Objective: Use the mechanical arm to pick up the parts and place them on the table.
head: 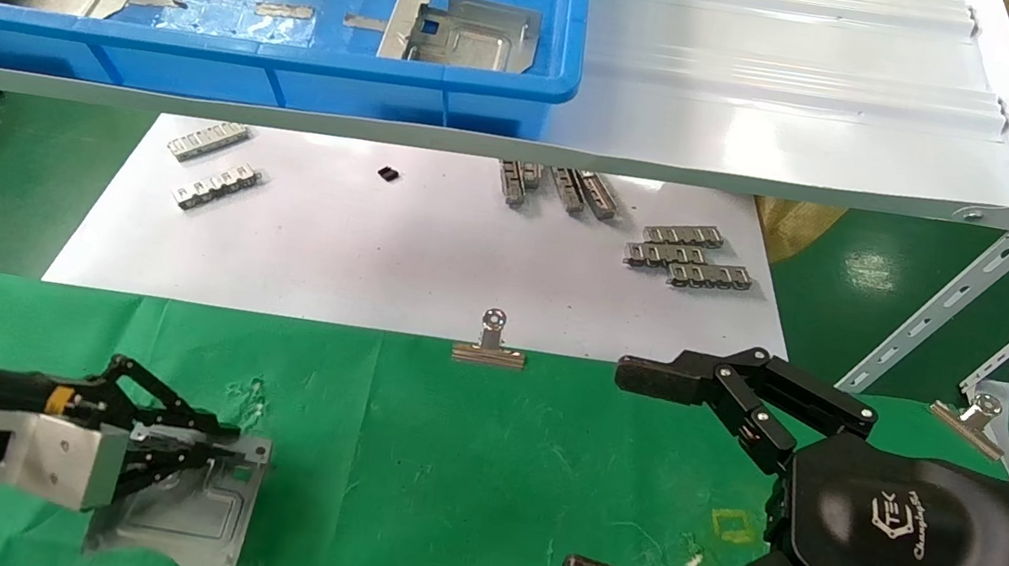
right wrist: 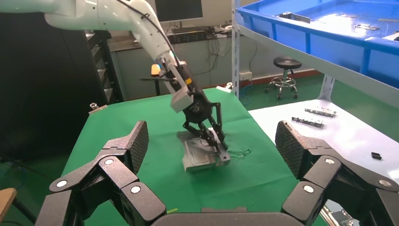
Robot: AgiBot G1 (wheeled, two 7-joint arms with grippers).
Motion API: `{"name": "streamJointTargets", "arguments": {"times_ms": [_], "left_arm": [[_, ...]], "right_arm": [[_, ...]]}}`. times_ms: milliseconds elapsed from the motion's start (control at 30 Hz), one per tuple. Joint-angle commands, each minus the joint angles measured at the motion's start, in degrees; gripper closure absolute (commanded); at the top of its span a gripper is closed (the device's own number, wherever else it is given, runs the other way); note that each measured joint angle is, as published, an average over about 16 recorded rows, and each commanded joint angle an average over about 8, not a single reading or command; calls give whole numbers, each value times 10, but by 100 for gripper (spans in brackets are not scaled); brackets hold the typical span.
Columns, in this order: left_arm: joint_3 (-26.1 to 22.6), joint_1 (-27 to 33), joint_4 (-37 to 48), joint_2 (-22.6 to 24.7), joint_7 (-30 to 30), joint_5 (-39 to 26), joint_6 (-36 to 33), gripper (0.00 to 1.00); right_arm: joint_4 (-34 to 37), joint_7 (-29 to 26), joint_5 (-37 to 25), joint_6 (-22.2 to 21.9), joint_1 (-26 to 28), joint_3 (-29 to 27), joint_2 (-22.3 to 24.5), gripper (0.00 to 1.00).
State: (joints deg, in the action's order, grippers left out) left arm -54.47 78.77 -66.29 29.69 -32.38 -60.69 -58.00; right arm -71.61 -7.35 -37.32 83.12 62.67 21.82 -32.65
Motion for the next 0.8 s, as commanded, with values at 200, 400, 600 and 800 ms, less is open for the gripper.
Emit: {"name": "streamJointTargets", "arguments": {"times_ms": [200,400,600,800], "left_arm": [[7,-44,-26,-13,-31,9,59,0],[8,-53,-22,-7,-53,9,67,0],[9,-52,-17,-8,-47,22,52,0],[13,-48,14,-15,31,96,-18,0]], "right_arm": [[0,0,0,0,0,0,0,0],[0,0,0,0,0,0,0,0],[0,0,0,0,0,0,0,0],[0,0,0,0,0,0,0,0]]}}
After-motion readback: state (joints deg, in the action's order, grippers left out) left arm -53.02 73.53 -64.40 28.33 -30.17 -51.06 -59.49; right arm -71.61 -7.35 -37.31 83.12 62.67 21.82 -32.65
